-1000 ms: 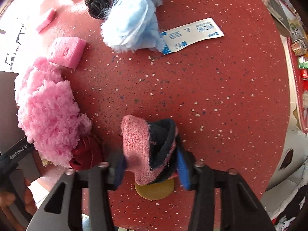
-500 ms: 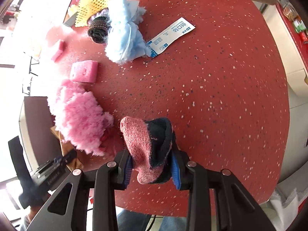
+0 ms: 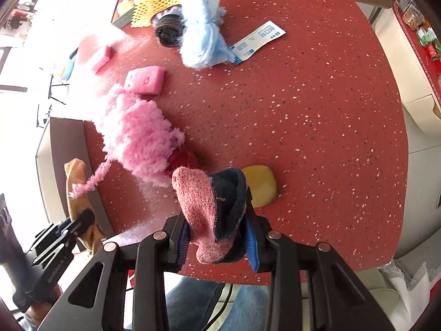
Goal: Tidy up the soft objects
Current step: 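Carry the tan beanie and pink-and-black cuff over the white box with both tools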
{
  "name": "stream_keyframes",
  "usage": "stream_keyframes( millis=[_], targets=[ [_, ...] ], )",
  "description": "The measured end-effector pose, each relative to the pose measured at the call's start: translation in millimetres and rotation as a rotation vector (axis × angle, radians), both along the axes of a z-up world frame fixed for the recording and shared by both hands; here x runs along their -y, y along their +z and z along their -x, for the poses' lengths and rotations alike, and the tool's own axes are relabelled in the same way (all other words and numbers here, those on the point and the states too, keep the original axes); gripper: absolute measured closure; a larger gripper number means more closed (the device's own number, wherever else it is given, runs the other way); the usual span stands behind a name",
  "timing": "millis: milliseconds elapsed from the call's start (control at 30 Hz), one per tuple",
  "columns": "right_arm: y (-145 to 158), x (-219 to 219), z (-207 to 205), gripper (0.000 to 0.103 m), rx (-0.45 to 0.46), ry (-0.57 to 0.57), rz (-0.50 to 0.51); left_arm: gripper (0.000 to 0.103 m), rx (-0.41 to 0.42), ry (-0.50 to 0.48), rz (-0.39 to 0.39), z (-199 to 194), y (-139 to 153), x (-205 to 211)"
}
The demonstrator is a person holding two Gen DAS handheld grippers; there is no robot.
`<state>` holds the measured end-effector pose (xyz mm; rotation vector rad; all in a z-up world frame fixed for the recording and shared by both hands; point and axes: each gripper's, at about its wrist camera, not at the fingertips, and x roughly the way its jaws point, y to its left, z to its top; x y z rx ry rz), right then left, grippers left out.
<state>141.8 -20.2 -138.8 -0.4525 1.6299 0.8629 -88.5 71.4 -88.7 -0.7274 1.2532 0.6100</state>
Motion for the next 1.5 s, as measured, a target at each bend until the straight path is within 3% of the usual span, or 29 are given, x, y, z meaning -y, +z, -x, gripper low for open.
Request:
stream_keyframes(
  millis=[467,900,1500],
  targets=[
    [35,-37,43,0.067,0.044,0.101,-0.044,0.088,0.049,0.009,-0.100,33,25,-22],
    [63,-89,111,0.067,0.142,0.336,-0.070,0.088,0.064,0.173,-0.158,92,34,-42],
    [77,-126,177,0.066,0.182,0.521,-0.085,0.088,0.048,0.346,-0.181,158,24,-55]
  ],
)
